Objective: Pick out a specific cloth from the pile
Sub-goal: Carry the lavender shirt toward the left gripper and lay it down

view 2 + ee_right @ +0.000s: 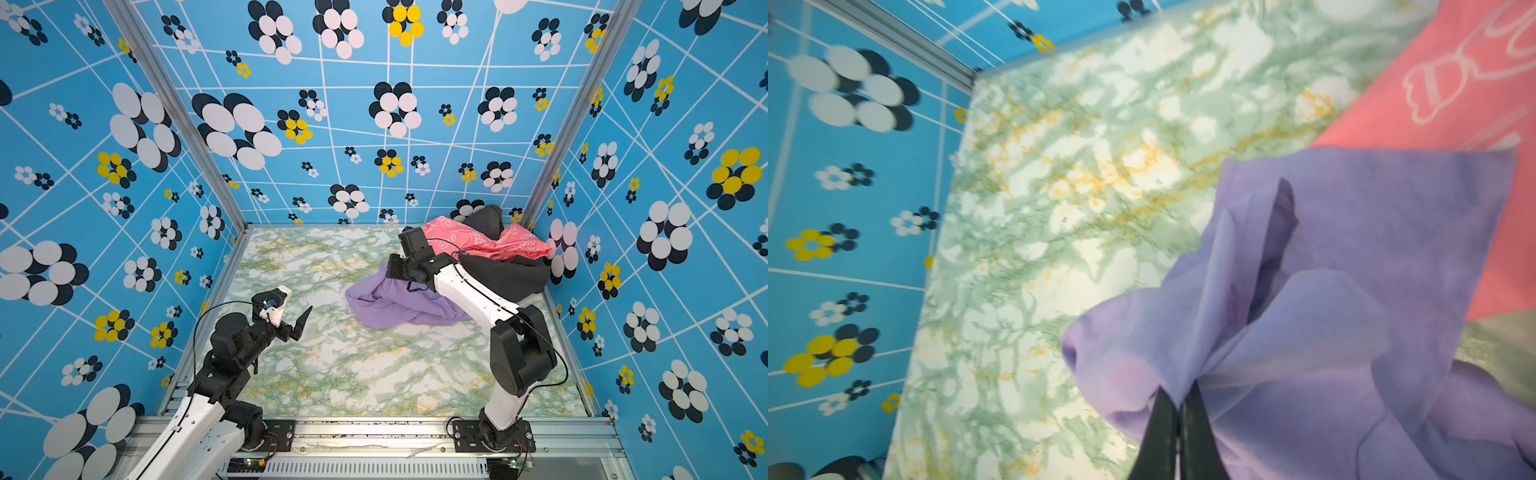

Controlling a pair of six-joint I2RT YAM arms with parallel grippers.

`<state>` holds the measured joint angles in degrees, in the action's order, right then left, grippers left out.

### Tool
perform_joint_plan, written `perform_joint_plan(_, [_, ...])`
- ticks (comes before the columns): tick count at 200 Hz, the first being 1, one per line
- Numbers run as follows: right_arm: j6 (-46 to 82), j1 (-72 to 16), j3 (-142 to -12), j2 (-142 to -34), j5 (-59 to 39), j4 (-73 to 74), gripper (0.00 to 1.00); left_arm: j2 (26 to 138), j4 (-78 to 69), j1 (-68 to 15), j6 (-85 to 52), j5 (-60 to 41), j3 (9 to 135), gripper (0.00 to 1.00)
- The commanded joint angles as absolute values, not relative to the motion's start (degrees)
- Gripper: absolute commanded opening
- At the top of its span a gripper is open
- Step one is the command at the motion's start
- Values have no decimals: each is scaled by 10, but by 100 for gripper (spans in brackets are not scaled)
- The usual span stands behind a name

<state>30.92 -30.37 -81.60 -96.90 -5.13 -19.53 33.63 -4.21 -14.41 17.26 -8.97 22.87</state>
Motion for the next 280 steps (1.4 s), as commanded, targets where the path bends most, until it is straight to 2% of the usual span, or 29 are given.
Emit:
perform_joint_plan(1, [318, -310, -856, -937, -76, -118, 0, 332, -40, -150, 180, -93, 232, 99])
perform_joint_plan(27, [315, -329, -911, -943, -101, -83, 0, 334, -42, -151, 179, -95, 232, 99])
perform_joint_plan(98, [282, -411, -1219, -1073, -171, -100, 0, 347, -62, -161, 162, -112, 230, 99])
perform_joint_plan(124, [273, -425, -1318, -1126, -172, -149, 0, 352, -71, -175, 151, -116, 235, 99])
perform_joint_plan(156, [217, -430, -1395, -1179, -128, -296, 0, 341, -86, -181, 133, -88, 227, 99])
perform_joint_plan(175, [171, -429, -1395, -1190, -113, -374, 36, 333, -89, -182, 132, -64, 223, 99])
perform_joint_plan(192, [133, -429, -1384, -1187, -89, -434, 56, 327, -90, -182, 131, -47, 221, 99])
perform_joint_plan(208, [101, -430, -1355, -1168, -59, -465, 65, 327, -86, -182, 125, -31, 222, 99])
perform_joint_plan(229, [81, -428, -1270, -1120, -27, -452, 70, 338, -64, -182, 111, -16, 236, 99])
perform_joint_plan(245, [82, -426, -1169, -1063, -19, -392, 74, 360, -32, -182, 90, -9, 258, 99])
perform_joint_plan(265, [99, -421, -1029, -982, -2, -293, 87, 404, 4, -182, 63, -8, 286, 99])
perform_joint_plan(280, [104, -418, -942, -927, 11, -232, 94, 443, 35, -181, 33, -3, 313, 99])
